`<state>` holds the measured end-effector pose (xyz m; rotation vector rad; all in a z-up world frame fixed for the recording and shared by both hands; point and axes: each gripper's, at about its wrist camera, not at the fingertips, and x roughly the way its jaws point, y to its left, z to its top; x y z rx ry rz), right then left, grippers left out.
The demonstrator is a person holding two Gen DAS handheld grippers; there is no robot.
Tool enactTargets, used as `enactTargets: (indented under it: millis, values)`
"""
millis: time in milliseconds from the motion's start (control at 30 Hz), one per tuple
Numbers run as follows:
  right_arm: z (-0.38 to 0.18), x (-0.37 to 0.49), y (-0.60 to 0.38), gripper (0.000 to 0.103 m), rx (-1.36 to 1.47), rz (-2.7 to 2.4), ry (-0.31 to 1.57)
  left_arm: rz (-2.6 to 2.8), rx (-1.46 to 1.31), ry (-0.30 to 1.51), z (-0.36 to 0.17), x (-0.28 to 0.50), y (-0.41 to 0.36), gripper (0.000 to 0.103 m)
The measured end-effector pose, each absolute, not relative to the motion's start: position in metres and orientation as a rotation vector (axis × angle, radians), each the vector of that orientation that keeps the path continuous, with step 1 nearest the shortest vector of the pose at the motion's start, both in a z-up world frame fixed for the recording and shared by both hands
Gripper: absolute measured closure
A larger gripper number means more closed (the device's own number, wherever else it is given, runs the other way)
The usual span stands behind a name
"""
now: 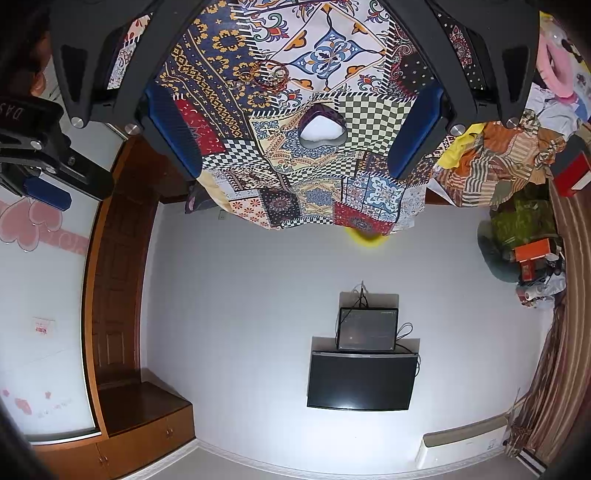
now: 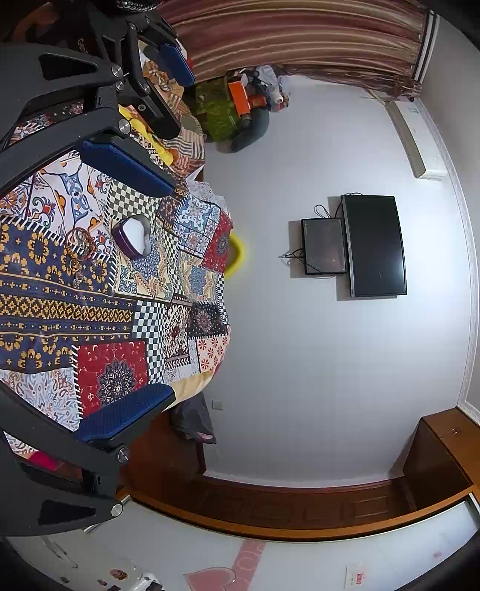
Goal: Organize jewelry
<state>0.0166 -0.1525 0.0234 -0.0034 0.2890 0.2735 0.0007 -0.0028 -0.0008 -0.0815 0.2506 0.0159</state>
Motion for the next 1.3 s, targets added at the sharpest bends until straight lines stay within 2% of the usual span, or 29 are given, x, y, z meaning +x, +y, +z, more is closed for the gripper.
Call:
enactTargets:
  millis: [1300]
  values:
    - [0.019, 0.024, -0.152, 0.003, 0.007, 0.269, 0.326, 0.022, -0.073, 0.276, -0.008, 0.014, -0.003, 0.002]
